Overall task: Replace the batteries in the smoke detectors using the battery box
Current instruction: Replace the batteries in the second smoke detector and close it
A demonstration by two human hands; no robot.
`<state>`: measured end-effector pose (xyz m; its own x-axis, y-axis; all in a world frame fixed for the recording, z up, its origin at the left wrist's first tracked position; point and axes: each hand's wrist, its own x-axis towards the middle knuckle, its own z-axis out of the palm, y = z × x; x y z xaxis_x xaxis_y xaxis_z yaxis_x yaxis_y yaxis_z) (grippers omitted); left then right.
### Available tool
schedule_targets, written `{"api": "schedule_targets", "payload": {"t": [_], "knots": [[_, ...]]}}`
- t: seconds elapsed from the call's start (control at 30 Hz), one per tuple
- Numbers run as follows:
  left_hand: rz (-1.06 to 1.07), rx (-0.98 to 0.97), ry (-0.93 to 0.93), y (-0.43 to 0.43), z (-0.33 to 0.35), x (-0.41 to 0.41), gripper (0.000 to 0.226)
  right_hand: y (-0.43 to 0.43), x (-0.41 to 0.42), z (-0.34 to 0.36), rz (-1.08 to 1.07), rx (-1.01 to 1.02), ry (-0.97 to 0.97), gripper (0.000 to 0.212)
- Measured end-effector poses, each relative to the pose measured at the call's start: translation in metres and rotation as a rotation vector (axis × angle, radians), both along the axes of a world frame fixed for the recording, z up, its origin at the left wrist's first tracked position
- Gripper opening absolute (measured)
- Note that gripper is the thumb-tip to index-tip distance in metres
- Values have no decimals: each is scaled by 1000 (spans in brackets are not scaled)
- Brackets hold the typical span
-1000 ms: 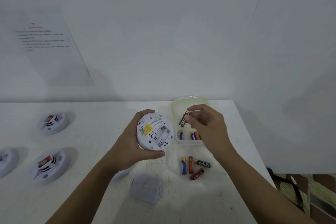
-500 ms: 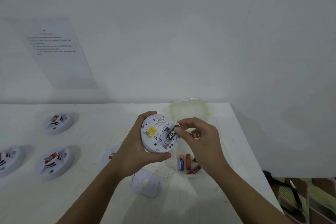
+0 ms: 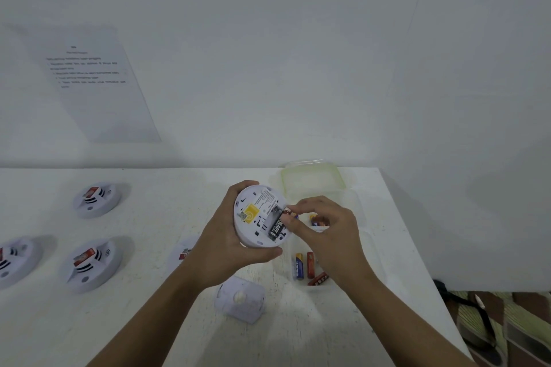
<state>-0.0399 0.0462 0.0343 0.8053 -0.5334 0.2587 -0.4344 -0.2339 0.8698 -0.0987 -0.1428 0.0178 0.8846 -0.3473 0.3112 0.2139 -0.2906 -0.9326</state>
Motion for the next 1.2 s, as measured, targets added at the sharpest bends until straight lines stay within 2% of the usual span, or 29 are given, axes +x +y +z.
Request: {"api": "schedule_targets", "payload": {"t": [0.13,0.27,0.4,0.5,0.57,0.63,0.77,0.87,0.97,1.03,1.1,1.2], "knots": [[-23,-1,-2,0,3,2,91,-1,1,1,15,51,-1,17],[-34,28,-10,0,1,2,88,0,2,-7,51,-40,36,10],[-34,27,-3,2,-1,4,88,4,2,-7,45,-109,-21,6],[-19,4,2,3,1,6,90,10,0,-8,70,-192,-24,14],[-19,1,-8,3,1,9,88,14,1,-11,106,-274,35,28],[-31,9,-2,3,0,11,87,11,4,-8,121,-215,63,30],[-29,5,34,1,2,16,88,-13,20,7,155,55,117,31],[-12,14,22,1,3,24,88,-36,34,1,25,75,141,15],[7,12,47,5,1,34,89,-55,51,-15,-49,-106,236,6],[8,14,67,8,-2,39,90,-63,63,-26,-28,-241,359,8],[10,18,84,8,-6,44,90,-65,74,-36,41,-388,469,16],[6,22,106,7,-13,51,90,-62,89,-42,155,-635,610,41]]}}
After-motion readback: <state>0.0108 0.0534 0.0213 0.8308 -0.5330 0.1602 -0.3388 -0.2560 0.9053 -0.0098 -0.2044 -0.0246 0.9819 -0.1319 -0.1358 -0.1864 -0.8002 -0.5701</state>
